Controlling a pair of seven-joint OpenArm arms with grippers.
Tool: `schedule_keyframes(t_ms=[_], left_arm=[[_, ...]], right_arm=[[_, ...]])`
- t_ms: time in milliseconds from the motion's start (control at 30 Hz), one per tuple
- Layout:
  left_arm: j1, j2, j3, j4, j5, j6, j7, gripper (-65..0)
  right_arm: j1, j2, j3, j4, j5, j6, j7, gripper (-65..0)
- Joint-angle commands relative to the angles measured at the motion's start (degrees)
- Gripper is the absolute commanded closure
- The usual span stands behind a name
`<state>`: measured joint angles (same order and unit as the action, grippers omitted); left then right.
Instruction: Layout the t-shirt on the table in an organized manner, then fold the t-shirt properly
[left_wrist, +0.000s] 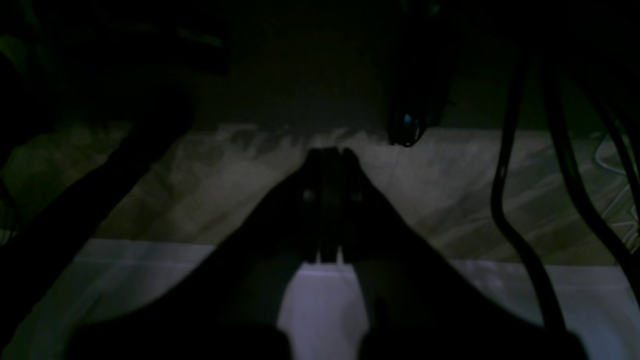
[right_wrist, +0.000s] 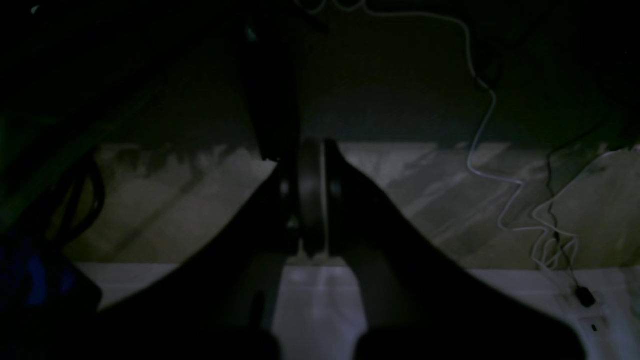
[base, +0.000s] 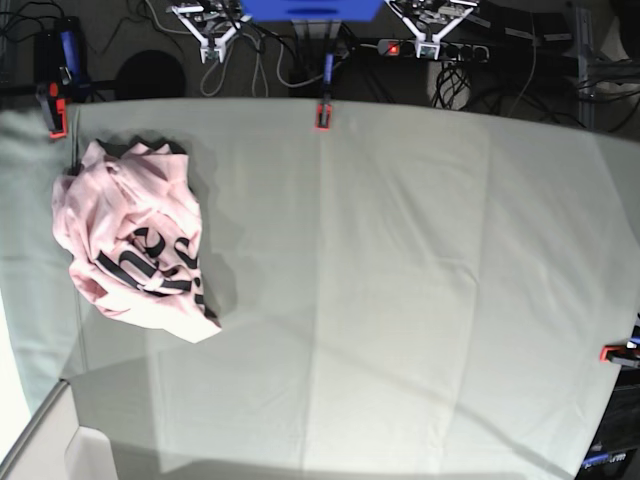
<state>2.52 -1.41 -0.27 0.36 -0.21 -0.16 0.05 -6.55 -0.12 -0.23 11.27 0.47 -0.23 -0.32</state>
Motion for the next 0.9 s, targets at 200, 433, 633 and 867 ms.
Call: schedule_keyframes(t_ms=[200, 433, 633, 867], left_arm=[[0.7, -0.3, 0.3, 3.0, 0.2, 0.0, 0.5, 0.0], [0.7, -0.3, 0.3, 3.0, 0.3, 0.0, 0.6, 0.0], [0.7, -0.4, 0.3, 3.0, 0.3, 0.0, 0.6, 0.0], [0.7, -1.1, 0.4, 3.0, 0.3, 0.0, 0.6, 0.0]], right_arm=[[-0.1, 0.9, -0.1, 0.4, 0.0, 0.4, -4.7, -0.1], [1.1, 1.0, -0.2, 0.3, 0.0, 0.4, -6.8, -0.1], [1.1, 1.0, -0.2, 0.2, 0.0, 0.4, -6.8, 0.0], [1.1, 1.0, -0.2, 0.3, 0.0, 0.4, -6.5, 0.0]])
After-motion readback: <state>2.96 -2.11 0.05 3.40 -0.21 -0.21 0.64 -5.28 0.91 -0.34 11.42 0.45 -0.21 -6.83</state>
